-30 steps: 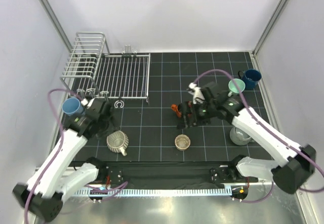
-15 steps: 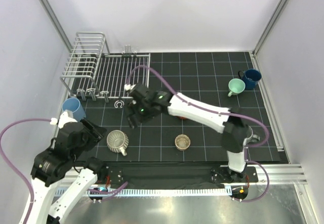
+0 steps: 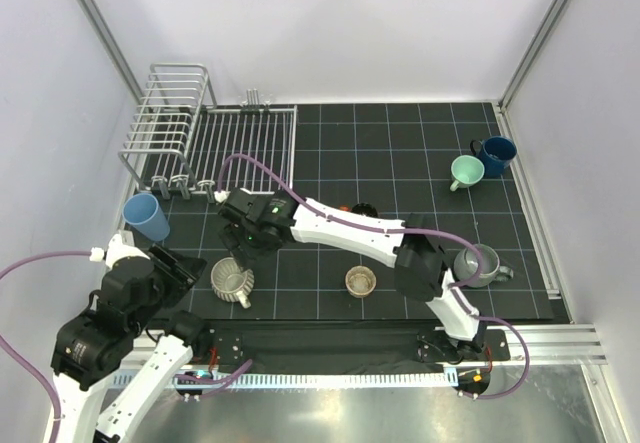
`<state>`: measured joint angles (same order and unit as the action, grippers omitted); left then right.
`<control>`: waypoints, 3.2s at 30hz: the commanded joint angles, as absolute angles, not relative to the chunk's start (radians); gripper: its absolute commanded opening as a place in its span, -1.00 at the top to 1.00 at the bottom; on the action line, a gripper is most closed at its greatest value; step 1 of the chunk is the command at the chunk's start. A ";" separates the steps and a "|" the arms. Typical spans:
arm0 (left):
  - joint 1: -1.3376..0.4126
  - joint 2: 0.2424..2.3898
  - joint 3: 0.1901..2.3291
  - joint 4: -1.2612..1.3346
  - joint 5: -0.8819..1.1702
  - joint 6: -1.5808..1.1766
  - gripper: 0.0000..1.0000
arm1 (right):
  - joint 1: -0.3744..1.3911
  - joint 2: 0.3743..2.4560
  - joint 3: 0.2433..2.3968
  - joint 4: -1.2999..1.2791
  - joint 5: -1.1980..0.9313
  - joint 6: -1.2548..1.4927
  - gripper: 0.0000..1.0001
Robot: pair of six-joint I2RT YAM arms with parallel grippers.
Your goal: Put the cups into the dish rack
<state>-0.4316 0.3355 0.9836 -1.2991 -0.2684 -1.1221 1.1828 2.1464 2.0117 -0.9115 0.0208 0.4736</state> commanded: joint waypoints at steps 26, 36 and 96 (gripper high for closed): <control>-0.434 0.428 1.325 -1.549 0.035 -0.881 -0.10 | 1.218 2.405 2.220 -0.933 0.181 0.819 0.92; -0.434 0.374 1.431 -1.523 0.189 -0.911 0.00 | 1.189 1.916 1.734 -0.625 0.181 0.859 0.92; -0.478 0.838 1.048 -0.550 0.261 -1.040 -0.46 | 0.600 1.462 1.416 -0.307 -0.495 0.822 0.92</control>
